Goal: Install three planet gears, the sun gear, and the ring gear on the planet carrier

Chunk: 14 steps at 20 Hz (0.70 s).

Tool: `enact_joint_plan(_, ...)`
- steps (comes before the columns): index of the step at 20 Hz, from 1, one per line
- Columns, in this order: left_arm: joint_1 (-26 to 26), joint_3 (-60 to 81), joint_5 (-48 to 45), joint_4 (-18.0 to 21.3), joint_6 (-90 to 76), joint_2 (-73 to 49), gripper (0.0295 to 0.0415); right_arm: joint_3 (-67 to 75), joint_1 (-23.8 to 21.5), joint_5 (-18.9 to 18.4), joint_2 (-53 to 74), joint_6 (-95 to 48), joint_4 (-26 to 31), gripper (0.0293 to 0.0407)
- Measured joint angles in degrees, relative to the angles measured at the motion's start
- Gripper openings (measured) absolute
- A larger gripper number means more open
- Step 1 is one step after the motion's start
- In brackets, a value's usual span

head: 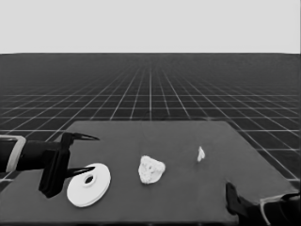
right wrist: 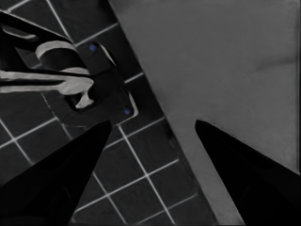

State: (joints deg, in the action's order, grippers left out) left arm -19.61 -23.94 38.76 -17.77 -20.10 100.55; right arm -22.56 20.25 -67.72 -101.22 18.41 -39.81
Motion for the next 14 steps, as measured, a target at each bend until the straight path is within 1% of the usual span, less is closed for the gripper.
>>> enact_joint_plan(1, 9.5, -0.8, 22.0, -26.2, 27.8, 1.8, 0.0395, 0.2, 0.0, 0.0, 0.2, -0.1, -0.1, 0.0385)
enact_joint_plan(2, 13.4, -5.2, 45.4, -22.9, 55.9, 10.3, 0.0408, 0.3, 0.1, 0.1, 0.3, -0.2, -0.1, 0.0385)
enact_joint_plan(3, 14.4, -13.7, 51.6, -10.3, 71.8, 16.5, 0.0402, 0.3, 0.1, 0.1, 0.3, -0.2, -0.1, 0.0385)
enact_joint_plan(4, 15.2, -21.3, 50.8, -1.7, 78.8, 19.4, 0.0394, 0.4, 0.1, 0.1, 0.4, -0.3, -0.1, 0.0385)
enact_joint_plan(5, 15.8, -26.8, 49.5, 3.5, 81.5, 20.8, 0.0389, 0.4, 0.1, 0.1, 0.4, -0.3, -0.1, 0.0385)
enact_joint_plan(6, 16.2, -30.4, 48.7, 6.6, 82.6, 21.8, 0.0386, 0.4, 0.1, 0.1, 0.4, -0.3, -0.2, 0.0385)
enact_joint_plan(8, 16.6, -34.3, 48.0, 9.5, 83.2, 22.7, 0.0385, 0.4, 0.1, 0.1, 0.4, -0.3, -0.2, 0.0385)
enact_joint_plan(10, 16.7, -35.8, 47.7, 10.5, 83.2, 23.1, 0.0385, 0.4, 0.1, 0.1, 0.4, -0.3, -0.2, 0.0385)
enact_joint_plan(11, 22.3, -37.6, 45.1, 5.5, 82.8, 23.9, 0.0385, 0.4, 0.1, 0.1, 0.4, -0.3, -0.2, 0.0385)
enact_joint_plan(12, 25.9, -39.4, 43.3, 2.8, 82.3, 24.7, 0.0385, 0.4, 0.1, 0.1, 0.4, -0.3, -0.2, 0.0385)
enact_joint_plan(14, 29.0, -41.6, 41.6, 0.5, 81.7, 25.7, 0.0385, 0.4, 0.1, 0.1, 0.4, -0.3, -0.2, 0.0385)
